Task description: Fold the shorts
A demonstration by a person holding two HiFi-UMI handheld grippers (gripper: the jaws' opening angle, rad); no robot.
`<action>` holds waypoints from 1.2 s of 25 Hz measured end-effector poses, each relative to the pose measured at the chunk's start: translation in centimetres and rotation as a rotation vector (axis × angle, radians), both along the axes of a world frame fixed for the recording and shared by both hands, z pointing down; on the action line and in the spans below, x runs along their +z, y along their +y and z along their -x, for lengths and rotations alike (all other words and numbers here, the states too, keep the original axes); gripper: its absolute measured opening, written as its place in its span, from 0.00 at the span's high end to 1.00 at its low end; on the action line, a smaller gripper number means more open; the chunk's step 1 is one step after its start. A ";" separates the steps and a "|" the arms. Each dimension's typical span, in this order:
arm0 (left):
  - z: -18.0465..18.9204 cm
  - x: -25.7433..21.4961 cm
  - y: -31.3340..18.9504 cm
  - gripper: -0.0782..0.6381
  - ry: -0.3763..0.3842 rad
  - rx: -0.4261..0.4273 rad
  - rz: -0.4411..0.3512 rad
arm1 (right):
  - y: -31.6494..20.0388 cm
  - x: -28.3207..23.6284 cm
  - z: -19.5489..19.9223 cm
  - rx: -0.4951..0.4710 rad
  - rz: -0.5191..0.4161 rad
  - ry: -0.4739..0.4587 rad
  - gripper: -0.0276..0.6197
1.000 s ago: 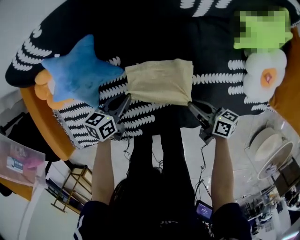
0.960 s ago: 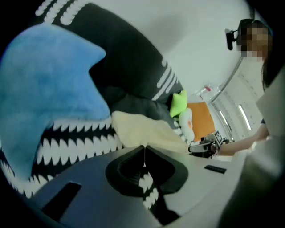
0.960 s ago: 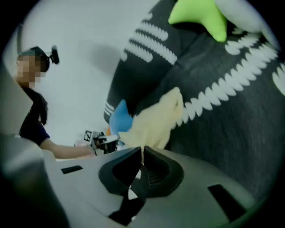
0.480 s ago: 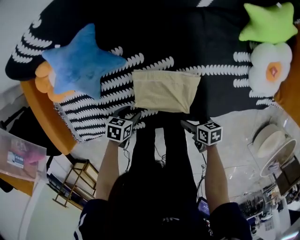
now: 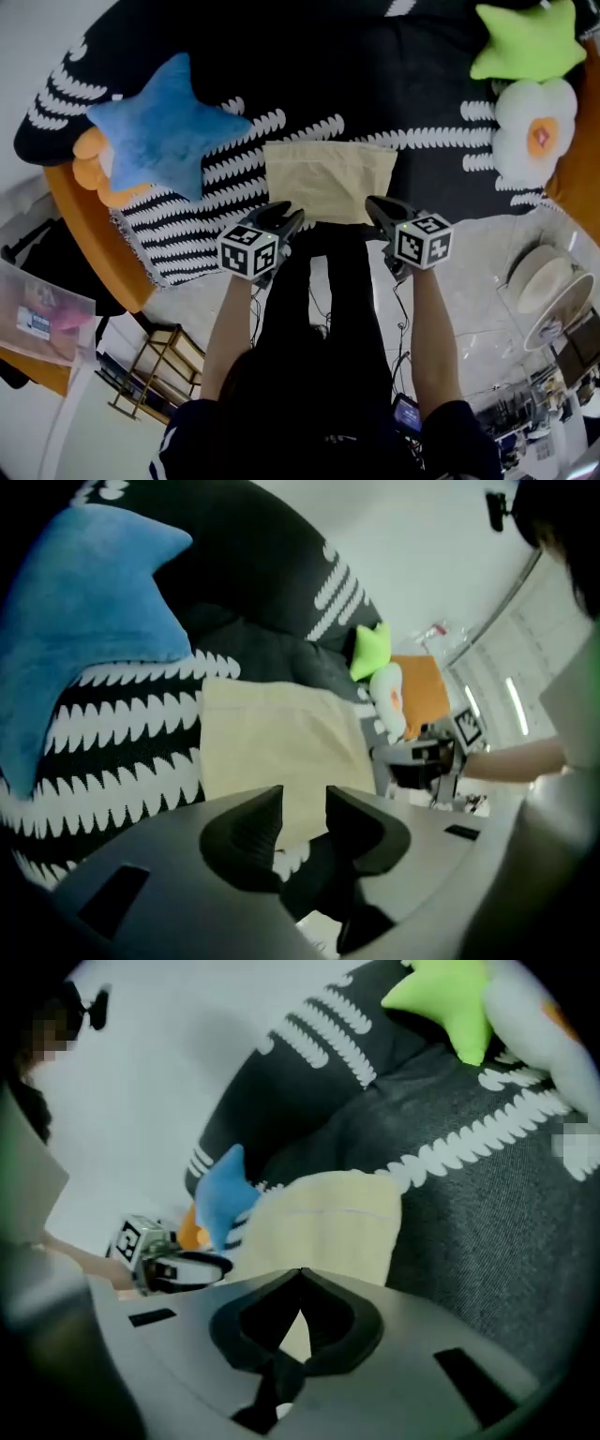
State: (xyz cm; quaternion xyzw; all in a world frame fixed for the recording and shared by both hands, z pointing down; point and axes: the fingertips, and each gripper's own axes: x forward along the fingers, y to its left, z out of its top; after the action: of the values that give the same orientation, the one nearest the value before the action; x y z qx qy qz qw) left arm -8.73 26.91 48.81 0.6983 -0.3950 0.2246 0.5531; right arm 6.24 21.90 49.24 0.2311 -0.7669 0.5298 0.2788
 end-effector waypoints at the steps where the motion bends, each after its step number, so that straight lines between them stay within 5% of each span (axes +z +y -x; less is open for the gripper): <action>1: 0.0 2.0 0.9 0.69 -0.054 0.040 0.055 | -0.9 2.0 -0.9 0.007 0.007 0.082 0.94; 4: 1.6 6.4 3.0 0.87 -0.170 0.052 0.155 | -5.0 5.7 -5.4 0.130 0.015 0.233 0.94; 8: 1.9 6.3 2.4 0.88 -0.067 0.016 0.184 | -7.3 5.8 -9.0 0.166 0.014 0.256 0.94; 12: 1.1 3.7 2.4 0.60 0.033 0.014 0.204 | -7.4 1.3 -9.2 0.326 -0.081 0.190 0.94; 14: 0.7 1.8 2.5 0.54 0.048 0.025 0.191 | -5.9 -0.9 -8.3 0.356 -0.088 0.141 0.85; 19: -0.8 -4.5 1.5 0.49 0.003 0.094 0.079 | -2.9 -7.9 -6.1 0.202 -0.204 0.126 0.88; 30: 1.7 -18.6 -4.1 0.49 -0.096 0.027 -0.250 | -4.1 -23.4 -3.2 0.177 -0.588 0.263 0.87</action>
State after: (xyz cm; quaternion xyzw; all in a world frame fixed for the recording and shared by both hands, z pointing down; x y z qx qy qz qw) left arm -10.40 22.81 30.23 0.7557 -0.4362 0.2142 0.4391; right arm 9.46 17.81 25.79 0.4335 -0.8214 0.2737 0.2497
